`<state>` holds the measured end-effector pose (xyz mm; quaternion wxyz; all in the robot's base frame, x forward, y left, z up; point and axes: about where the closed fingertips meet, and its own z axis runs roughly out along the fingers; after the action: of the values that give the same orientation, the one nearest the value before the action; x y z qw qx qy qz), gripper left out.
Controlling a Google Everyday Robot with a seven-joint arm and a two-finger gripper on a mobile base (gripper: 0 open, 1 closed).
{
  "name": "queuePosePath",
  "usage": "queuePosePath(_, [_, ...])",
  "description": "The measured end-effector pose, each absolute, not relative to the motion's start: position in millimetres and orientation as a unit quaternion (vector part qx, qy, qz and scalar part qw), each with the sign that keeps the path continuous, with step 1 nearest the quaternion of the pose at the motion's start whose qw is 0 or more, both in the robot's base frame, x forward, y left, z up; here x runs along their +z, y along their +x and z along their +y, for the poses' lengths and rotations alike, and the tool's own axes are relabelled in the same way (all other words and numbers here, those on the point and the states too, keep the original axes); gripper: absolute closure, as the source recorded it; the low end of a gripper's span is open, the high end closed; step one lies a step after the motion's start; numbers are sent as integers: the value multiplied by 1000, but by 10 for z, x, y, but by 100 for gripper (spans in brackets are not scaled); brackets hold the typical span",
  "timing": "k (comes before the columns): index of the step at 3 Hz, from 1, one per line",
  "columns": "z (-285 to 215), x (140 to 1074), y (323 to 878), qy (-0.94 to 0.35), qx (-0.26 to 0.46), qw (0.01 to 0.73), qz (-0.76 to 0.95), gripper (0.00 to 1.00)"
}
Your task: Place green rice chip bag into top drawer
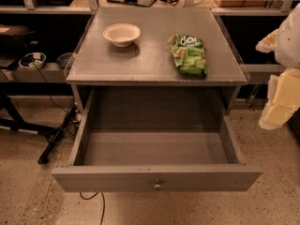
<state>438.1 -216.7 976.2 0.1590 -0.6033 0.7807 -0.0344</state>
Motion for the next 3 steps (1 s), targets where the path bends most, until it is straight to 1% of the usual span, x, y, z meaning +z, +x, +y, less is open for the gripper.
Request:
queuePosePath(1, [-2166,9763,4382,-603,-34,159,781,0])
queuePosePath(3, [-1934,9909,4644,-612,-16,221,759,0])
